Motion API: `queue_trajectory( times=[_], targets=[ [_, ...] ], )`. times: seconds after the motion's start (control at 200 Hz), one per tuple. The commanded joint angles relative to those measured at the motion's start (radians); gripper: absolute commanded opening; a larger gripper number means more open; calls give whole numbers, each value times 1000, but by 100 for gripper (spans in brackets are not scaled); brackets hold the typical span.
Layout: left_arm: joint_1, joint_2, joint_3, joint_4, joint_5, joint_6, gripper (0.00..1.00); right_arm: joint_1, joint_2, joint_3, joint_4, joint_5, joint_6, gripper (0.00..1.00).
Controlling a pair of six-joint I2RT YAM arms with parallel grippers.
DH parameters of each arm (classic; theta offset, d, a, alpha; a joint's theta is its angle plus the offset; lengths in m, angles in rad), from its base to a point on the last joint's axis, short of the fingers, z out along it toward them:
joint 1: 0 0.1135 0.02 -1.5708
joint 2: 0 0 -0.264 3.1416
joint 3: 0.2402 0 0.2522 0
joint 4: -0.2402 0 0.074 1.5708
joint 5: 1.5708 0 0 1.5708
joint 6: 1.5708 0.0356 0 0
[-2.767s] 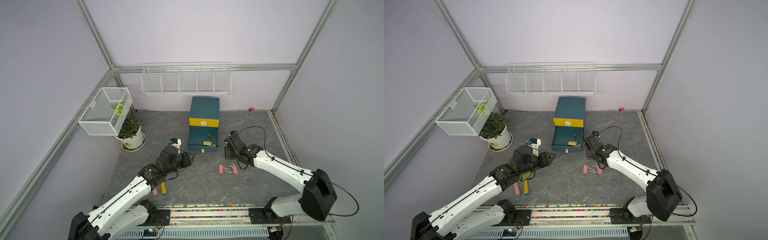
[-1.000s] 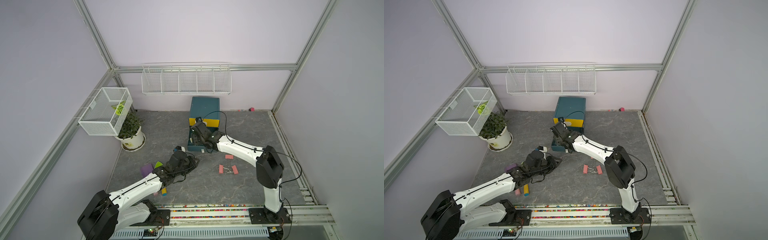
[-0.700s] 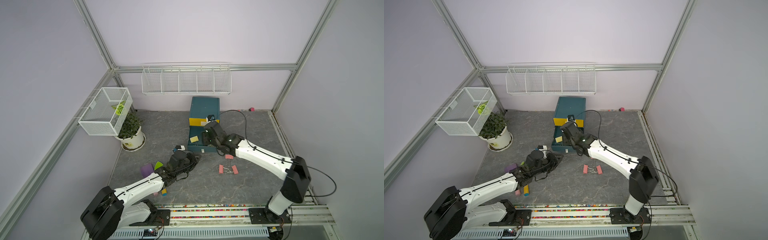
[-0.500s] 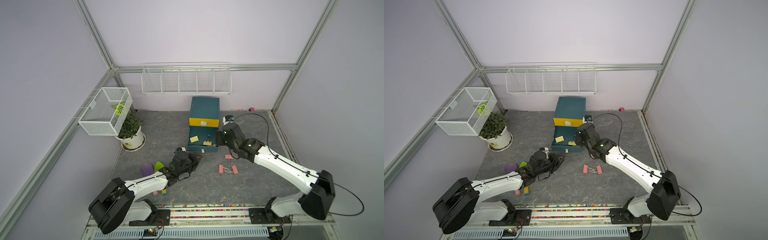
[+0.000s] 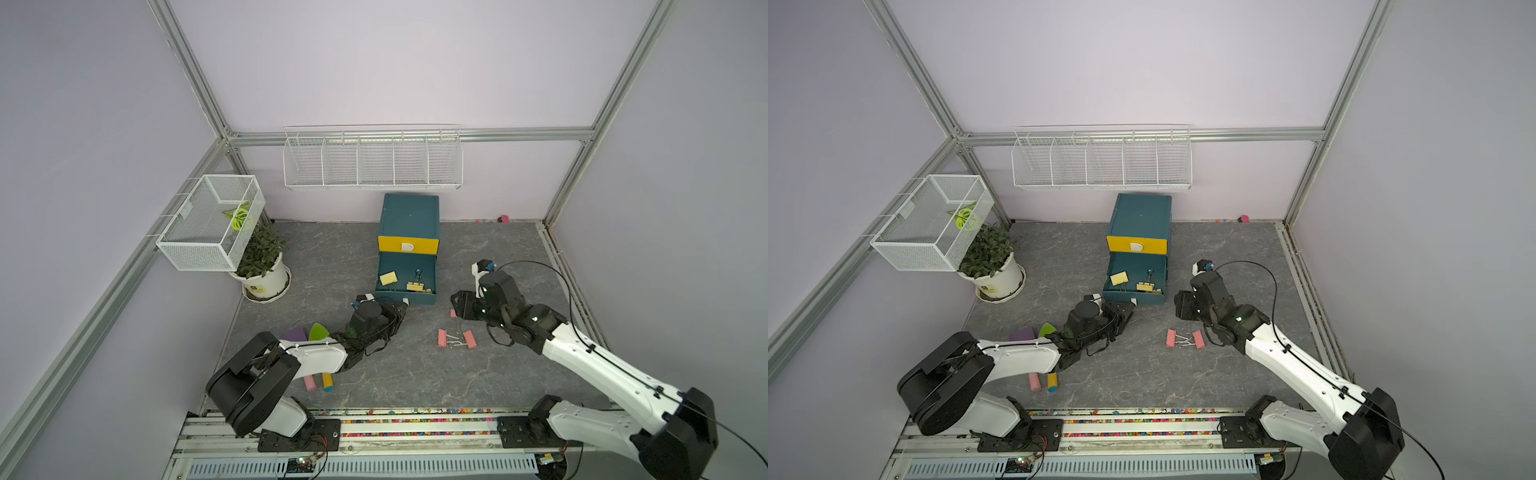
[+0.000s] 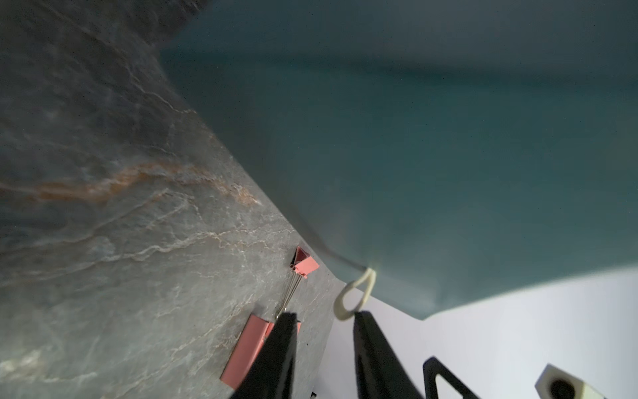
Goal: Put the binder clips in the drawer according to color
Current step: Close the drawer in the storage box.
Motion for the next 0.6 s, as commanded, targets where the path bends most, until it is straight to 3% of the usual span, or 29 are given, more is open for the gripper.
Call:
queue_trajectory(
  times=[0.0,0.23,0.595],
  targets=[
    [7,30,34,79,6,-19,32,-3,-86,-39,-50,-66,22,59],
    [7,-43,33,7,-67,27,32,-4,-208,-112,-77,-104,39,58],
    [7,11,49,41,-46,13,25,-4,-197,-107,-104,-93,47,57]
  ],
)
